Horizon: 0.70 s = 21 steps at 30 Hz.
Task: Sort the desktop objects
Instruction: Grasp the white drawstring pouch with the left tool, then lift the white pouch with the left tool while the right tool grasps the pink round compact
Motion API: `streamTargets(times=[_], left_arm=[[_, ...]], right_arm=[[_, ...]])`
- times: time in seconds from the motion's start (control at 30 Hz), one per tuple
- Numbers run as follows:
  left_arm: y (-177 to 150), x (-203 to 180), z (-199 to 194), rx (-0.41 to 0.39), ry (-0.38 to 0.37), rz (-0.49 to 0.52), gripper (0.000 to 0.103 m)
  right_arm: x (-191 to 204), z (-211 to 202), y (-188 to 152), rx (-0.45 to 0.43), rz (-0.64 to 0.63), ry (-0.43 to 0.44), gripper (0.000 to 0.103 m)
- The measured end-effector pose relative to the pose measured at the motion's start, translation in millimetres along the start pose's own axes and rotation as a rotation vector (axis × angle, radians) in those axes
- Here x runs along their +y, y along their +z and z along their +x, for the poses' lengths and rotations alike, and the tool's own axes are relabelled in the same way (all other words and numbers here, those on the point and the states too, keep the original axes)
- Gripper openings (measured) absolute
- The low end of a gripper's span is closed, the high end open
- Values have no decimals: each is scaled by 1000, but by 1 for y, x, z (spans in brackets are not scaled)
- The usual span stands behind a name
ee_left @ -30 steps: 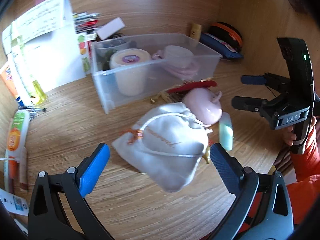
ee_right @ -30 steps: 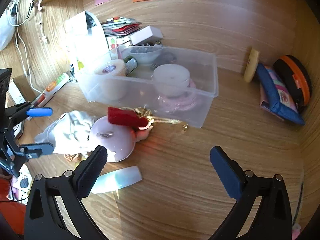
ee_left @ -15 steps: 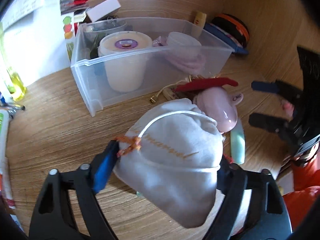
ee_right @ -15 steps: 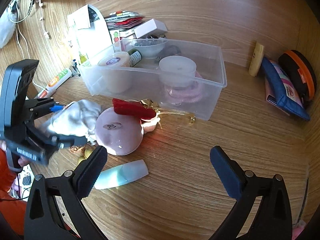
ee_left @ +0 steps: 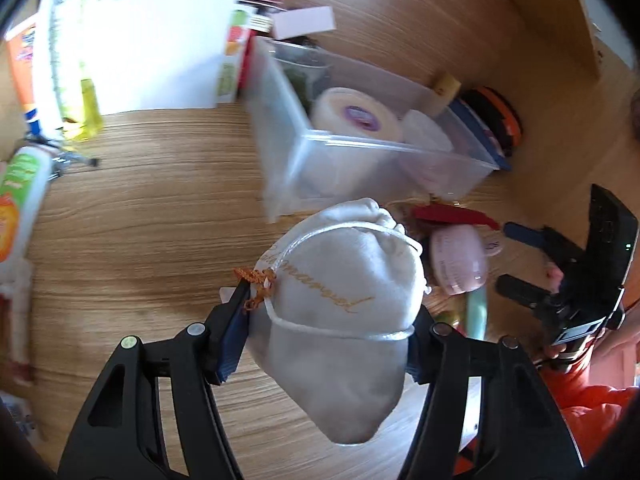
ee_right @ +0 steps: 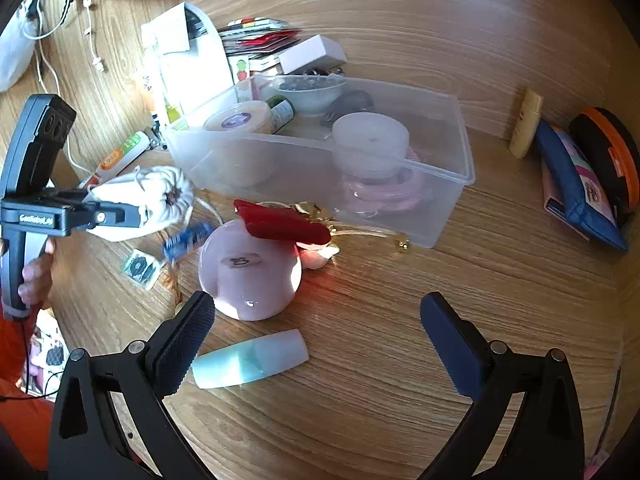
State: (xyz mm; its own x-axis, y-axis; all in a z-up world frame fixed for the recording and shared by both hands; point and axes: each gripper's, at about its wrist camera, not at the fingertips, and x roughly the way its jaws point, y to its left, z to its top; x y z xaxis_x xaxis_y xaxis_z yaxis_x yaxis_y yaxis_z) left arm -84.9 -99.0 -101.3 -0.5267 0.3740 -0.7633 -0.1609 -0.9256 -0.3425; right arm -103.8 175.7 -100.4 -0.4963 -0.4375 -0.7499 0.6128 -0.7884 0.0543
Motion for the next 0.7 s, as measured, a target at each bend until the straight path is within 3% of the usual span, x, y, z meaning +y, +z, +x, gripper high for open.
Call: streamTargets(times=[0.23, 0.4, 0.7], left_arm=[[-14, -12, -11, -25, 139, 143, 67], [-22, -14, -8, -5, 176, 204, 73], [-6, -24, 15, 6, 195, 257, 89]], right_arm=[[4, 3, 2, 7, -11, 5, 102], [8, 6, 3, 10, -12, 21, 102], [24, 19, 9, 32, -47, 50, 101]])
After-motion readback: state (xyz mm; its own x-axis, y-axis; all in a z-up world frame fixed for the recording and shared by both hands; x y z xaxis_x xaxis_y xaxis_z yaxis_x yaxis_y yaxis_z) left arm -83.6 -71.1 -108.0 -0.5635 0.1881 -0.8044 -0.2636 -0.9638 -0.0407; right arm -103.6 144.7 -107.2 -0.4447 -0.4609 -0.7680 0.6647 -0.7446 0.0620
